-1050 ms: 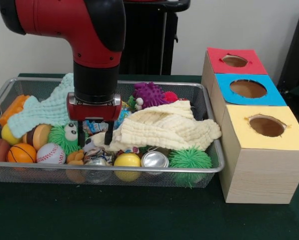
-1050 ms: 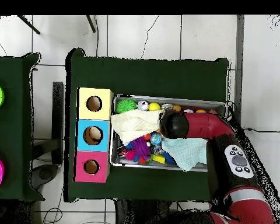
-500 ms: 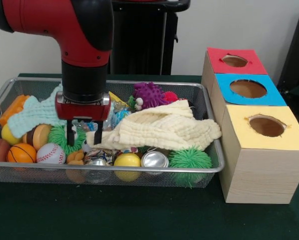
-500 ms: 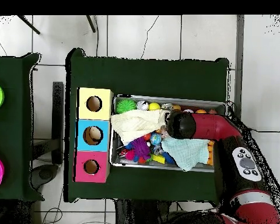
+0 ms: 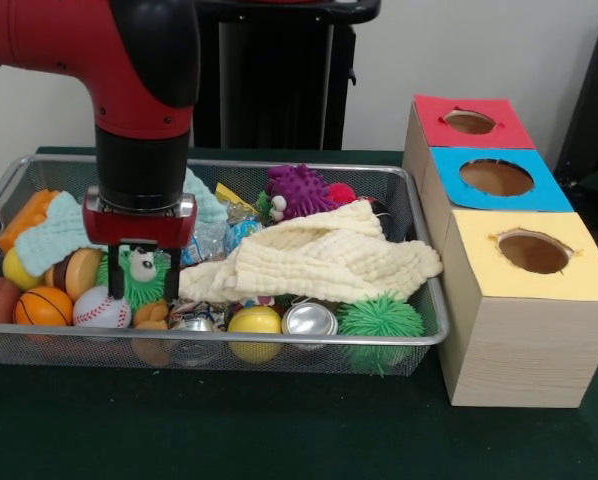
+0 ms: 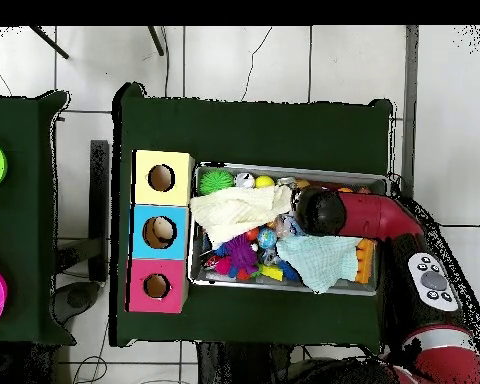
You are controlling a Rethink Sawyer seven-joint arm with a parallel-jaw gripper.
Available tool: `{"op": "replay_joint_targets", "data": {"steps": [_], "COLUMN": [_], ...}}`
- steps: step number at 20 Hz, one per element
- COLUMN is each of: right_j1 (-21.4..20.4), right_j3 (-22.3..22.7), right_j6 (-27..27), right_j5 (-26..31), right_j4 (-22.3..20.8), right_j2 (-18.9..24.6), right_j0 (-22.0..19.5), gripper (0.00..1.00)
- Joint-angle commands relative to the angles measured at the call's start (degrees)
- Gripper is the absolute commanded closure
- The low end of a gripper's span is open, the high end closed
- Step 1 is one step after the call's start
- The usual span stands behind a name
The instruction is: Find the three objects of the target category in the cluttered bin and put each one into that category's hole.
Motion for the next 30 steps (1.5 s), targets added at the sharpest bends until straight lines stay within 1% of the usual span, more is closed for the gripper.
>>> {"op": "replay_joint_targets", "data": {"steps": [1, 5, 10, 15, 21, 26, 30], "right_j1": [5.0, 5.7, 5.4, 4.3, 4.3, 2.7, 3.2], "right_j3": [-6.5, -6.9, -6.9, -6.3, -6.6, -5.4, -5.9], "right_j6": [-1.1, -0.3, -0.1, -0.1, 0.7, 0.8, 0.8], "right_j5": [3.9, 2.9, 3.0, 3.1, 3.4, 4.5, 4.4], "right_j4": [0.1, 0.0, 0.0, -0.4, -0.5, 0.0, 0.1], "right_j2": [3.7, 3.4, 3.1, 2.4, 1.6, 0.9, 0.7], "right_j0": [0.7, 1.2, 1.6, 2.3, 3.4, 4.0, 4.4], "gripper": [0.0, 0.0, 0.0, 0.0, 0.0, 0.0, 0.0]}}
